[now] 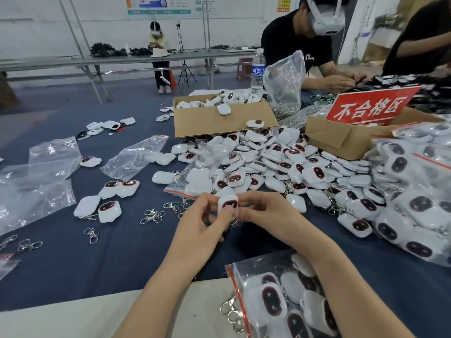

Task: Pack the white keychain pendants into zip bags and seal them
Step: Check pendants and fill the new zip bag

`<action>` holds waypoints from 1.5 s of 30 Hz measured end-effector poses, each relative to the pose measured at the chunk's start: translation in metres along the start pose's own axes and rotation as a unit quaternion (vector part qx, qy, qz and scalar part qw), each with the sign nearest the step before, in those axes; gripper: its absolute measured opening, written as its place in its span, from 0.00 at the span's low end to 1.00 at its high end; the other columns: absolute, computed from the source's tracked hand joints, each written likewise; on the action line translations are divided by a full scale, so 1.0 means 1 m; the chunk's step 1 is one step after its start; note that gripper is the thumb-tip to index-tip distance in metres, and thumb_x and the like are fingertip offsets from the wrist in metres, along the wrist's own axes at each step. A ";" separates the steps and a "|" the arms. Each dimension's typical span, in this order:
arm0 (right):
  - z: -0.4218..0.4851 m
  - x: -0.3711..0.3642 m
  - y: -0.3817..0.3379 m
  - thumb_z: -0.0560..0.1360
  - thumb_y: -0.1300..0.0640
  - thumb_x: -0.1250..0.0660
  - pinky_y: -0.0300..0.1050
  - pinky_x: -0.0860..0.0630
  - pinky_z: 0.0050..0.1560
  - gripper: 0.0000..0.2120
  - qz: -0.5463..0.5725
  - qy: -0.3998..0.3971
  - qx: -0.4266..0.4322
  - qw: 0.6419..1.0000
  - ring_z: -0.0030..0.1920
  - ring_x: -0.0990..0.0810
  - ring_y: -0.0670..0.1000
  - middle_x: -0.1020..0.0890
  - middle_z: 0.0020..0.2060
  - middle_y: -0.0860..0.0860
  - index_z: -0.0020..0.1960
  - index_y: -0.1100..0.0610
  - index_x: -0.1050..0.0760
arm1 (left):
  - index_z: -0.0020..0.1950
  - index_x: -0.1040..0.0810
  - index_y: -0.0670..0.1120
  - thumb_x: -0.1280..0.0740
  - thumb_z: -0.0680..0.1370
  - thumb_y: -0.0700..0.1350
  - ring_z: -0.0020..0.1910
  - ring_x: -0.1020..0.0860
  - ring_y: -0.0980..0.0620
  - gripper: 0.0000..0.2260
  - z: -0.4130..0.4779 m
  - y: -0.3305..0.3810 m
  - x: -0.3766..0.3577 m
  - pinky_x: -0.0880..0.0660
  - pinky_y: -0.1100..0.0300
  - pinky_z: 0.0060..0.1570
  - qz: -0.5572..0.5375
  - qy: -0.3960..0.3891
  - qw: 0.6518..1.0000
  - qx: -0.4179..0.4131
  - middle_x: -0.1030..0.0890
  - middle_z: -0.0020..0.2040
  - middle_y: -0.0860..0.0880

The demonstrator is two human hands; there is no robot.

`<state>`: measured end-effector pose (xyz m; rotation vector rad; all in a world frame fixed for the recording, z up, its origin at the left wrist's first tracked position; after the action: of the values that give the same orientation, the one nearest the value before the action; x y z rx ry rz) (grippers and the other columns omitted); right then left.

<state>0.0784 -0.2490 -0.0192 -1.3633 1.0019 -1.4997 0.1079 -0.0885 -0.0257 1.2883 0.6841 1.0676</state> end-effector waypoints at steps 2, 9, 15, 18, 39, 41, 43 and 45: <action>0.000 0.000 0.001 0.77 0.55 0.27 0.38 0.21 0.57 0.09 0.016 -0.005 -0.002 1.000 0.53 0.16 0.51 0.13 0.49 0.43 0.56 0.46 0.16 | 0.44 0.21 0.57 0.30 0.76 0.54 0.38 0.21 0.55 0.03 0.001 0.000 0.000 0.23 0.63 0.36 0.001 0.001 1.000 0.000 0.18 0.38 0.58; -0.003 -0.001 -0.001 0.79 0.55 0.30 0.36 0.22 0.56 0.09 0.046 -0.012 0.006 0.999 0.47 0.18 0.43 0.13 0.46 0.52 0.55 0.45 0.15 | 0.41 0.23 0.54 0.30 0.80 0.46 0.37 0.21 0.57 0.08 0.001 0.001 0.000 0.23 0.64 0.35 -0.005 -0.003 1.000 0.006 0.19 0.35 0.58; -0.002 0.001 0.002 0.79 0.51 0.30 0.40 0.22 0.60 0.09 0.046 -0.007 -0.004 0.999 0.50 0.15 0.46 0.13 0.47 0.52 0.58 0.45 0.15 | 0.40 0.23 0.56 0.31 0.81 0.45 0.36 0.22 0.58 0.11 -0.001 0.004 0.000 0.23 0.64 0.34 -0.017 -0.008 1.000 0.001 0.20 0.35 0.58; -0.001 0.001 0.002 0.79 0.49 0.31 0.41 0.22 0.61 0.09 0.037 0.001 0.002 0.999 0.51 0.15 0.47 0.12 0.47 0.49 0.56 0.41 0.16 | 0.41 0.22 0.55 0.31 0.81 0.45 0.36 0.21 0.58 0.09 0.000 0.002 0.000 0.23 0.65 0.34 -0.023 -0.003 1.000 0.003 0.19 0.36 0.57; 0.002 0.003 -0.001 0.78 0.52 0.29 0.32 0.22 0.44 0.06 0.009 0.047 0.004 0.999 0.38 0.18 0.41 0.13 0.40 0.45 0.53 0.46 0.14 | 0.51 0.20 0.61 0.28 0.79 0.46 0.40 0.21 0.60 0.08 0.003 -0.004 -0.001 0.22 0.63 0.37 -0.013 -0.019 1.000 -0.001 0.16 0.43 0.56; 0.002 0.003 0.001 0.77 0.52 0.28 0.33 0.22 0.44 0.06 0.019 0.056 0.003 0.998 0.37 0.19 0.42 0.13 0.39 0.49 0.52 0.47 0.14 | 0.51 0.20 0.61 0.28 0.79 0.46 0.40 0.21 0.60 0.09 0.003 -0.005 -0.001 0.22 0.63 0.37 -0.011 -0.015 1.000 -0.001 0.16 0.43 0.56; 0.001 0.004 -0.001 0.76 0.52 0.28 0.32 0.23 0.42 0.06 0.030 0.066 0.005 0.997 0.36 0.19 0.42 0.13 0.39 0.49 0.51 0.48 0.14 | 0.50 0.20 0.61 0.28 0.79 0.45 0.40 0.21 0.60 0.09 0.002 -0.004 0.000 0.22 0.63 0.37 -0.018 -0.015 1.000 -0.001 0.16 0.42 0.56; 0.003 0.004 0.000 0.76 0.53 0.27 0.31 0.24 0.41 0.05 0.029 0.070 0.004 0.997 0.36 0.20 0.42 0.13 0.40 0.50 0.51 0.50 0.14 | 0.51 0.19 0.60 0.27 0.79 0.45 0.40 0.21 0.59 0.08 0.004 -0.005 0.000 0.21 0.62 0.37 -0.016 -0.014 1.000 -0.001 0.17 0.42 0.54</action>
<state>0.0808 -0.2529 -0.0177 -1.2270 1.1123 -1.5705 0.1125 -0.0903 -0.0303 1.2840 0.6793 1.0223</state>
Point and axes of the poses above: each hand's wrist, its own z-axis towards the middle knuckle, its own x-axis out of the back of the hand, y = z × x, the point moved 5 cm from there along z, towards the middle knuckle
